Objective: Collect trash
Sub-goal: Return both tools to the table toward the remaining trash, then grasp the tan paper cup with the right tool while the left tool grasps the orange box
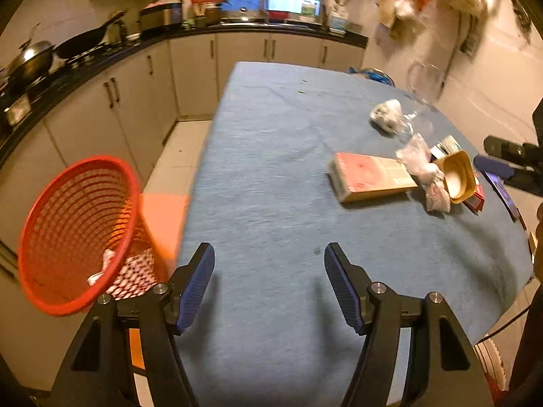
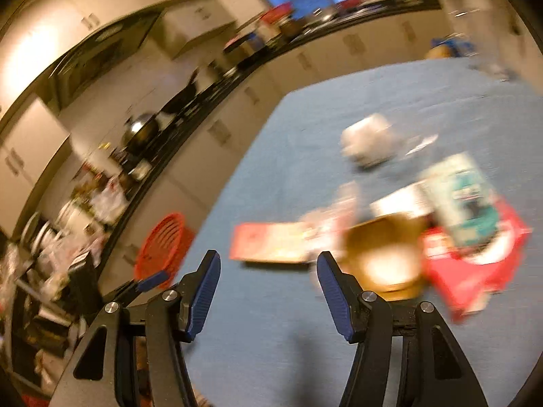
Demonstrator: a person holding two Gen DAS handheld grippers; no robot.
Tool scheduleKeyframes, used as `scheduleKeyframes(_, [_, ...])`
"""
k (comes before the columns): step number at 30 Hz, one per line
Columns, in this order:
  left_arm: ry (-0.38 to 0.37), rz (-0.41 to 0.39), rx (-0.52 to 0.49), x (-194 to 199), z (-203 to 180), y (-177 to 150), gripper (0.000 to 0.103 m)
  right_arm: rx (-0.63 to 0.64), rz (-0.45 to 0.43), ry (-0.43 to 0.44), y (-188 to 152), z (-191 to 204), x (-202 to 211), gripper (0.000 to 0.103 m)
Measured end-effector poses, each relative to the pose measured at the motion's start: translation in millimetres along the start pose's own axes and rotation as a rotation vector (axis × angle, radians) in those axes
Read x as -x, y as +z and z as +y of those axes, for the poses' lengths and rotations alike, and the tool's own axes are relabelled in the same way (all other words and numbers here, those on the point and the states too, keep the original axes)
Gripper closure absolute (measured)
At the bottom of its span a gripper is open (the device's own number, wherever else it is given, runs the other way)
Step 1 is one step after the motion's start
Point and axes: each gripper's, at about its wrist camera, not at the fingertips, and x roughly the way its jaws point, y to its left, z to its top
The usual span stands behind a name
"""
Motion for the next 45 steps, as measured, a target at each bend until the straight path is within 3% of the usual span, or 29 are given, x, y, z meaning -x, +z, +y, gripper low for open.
scheduleKeyframes(4, [-0.019,0.015,-0.042,-13.9,-21.8,10.2,0.036,0.022,-0.036,-0.197,8.5,-24.2,13.1,0.053])
scheduleKeyframes(12, [-0.041,0.029,-0.1,-34.4,-44.6,32.5,0.032,0.104,0.049,-0.315,12.8,-33.6,-22.4,0.081])
scheduleKeyframes(13, [-0.054,0.025,-0.119,-36.4,-47.1,35.9,0.03,0.122,0.051,-0.343,14.0,-31.9,-24.4,0.089])
scheduleKeyframes(15, [-0.079,0.031,-0.159,-42.3,-51.6,41.9,0.02,0.155,0.062,-0.389,13.2,-35.5,-25.8,0.094])
scheduleKeyframes(22, [-0.09,-0.007,-0.355,-60.3,-77.4,60.3,0.016,0.137,0.027,-0.389,9.5,-39.9,-14.1,0.098])
scheduleKeyframes(29, [-0.174,0.073,-0.466,-97.7,-90.1,74.7,0.016,0.104,-0.001,-0.334,6.4,-43.1,1.7,0.098])
scheduleKeyframes(32, [-0.197,0.12,-0.472,-111.2,-90.3,75.2,0.016,0.093,-0.013,-0.305,5.2,-42.0,6.7,0.098])
scheduleKeyframes(35, [-0.229,0.107,-0.456,-107.8,-91.1,68.6,0.017,0.085,-0.014,-0.291,3.8,-42.9,8.2,0.098])
scheduleKeyframes(38, [-0.238,0.102,-0.449,-99.4,-96.2,59.7,0.033,0.065,-0.009,-0.268,4.0,-47.4,7.3,0.098])
scheduleKeyframes(39, [-0.25,0.115,-0.441,-96.7,-98.6,56.0,0.033,0.057,-0.007,-0.26,3.7,-48.8,6.6,0.098])
scheduleKeyframes(44, [-0.374,0.152,-0.451,-75.6,-105.1,38.7,0.03,0.052,-0.018,-0.251,1.9,-49.9,10.2,0.098])
scheduleKeyframes(45, [-0.361,0.14,-0.451,-72.4,-105.3,38.1,0.026,0.051,-0.02,-0.25,1.7,-50.7,11.4,0.098])
